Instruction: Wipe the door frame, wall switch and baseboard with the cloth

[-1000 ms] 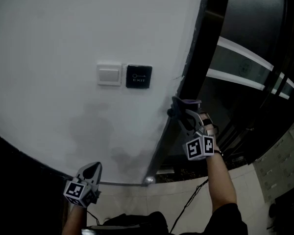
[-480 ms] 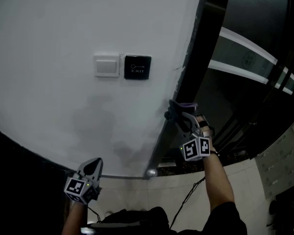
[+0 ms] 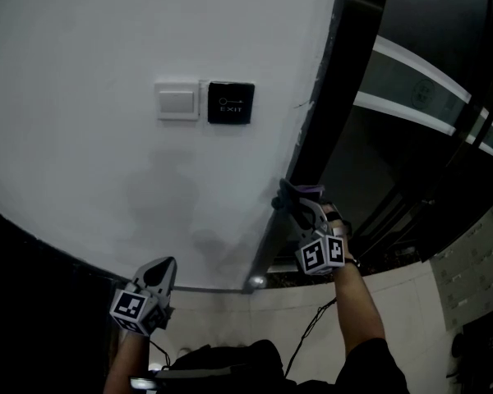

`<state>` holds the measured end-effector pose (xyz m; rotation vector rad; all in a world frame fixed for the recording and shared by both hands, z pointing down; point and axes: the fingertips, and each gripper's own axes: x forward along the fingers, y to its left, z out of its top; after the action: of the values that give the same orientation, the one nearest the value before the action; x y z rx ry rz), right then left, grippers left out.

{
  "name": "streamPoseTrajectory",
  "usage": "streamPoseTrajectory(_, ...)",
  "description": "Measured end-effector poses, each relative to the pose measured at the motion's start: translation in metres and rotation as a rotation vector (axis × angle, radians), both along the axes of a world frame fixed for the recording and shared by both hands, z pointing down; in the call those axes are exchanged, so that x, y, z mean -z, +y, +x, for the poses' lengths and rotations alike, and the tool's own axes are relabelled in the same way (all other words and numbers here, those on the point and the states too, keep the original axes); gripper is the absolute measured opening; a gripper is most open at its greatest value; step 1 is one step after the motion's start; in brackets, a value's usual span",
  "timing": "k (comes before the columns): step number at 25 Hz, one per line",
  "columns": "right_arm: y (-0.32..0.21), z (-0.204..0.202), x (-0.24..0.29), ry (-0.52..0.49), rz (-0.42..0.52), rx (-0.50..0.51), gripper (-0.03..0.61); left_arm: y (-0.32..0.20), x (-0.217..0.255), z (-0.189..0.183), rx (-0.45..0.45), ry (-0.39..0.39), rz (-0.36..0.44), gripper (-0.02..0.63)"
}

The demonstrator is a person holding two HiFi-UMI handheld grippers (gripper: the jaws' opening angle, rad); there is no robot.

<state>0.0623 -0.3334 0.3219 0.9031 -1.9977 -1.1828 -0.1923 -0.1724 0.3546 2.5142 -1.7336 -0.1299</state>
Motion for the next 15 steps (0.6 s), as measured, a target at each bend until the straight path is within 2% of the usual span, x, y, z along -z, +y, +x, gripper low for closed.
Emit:
streamPoseTrajectory(6,-0.001,-0.001,-0.037,-0.014,-0.097,-0.002,0.086,-0.003,0.007,-0.004,0.005,0.008,0.019,0.002)
streamPoseTrajectory(15,-0.001,-0.003,-0.099,0.039,-0.230,-0.004,0.086,-0.007,0.006,-0.006,0.007,-0.014,0.005,0.002)
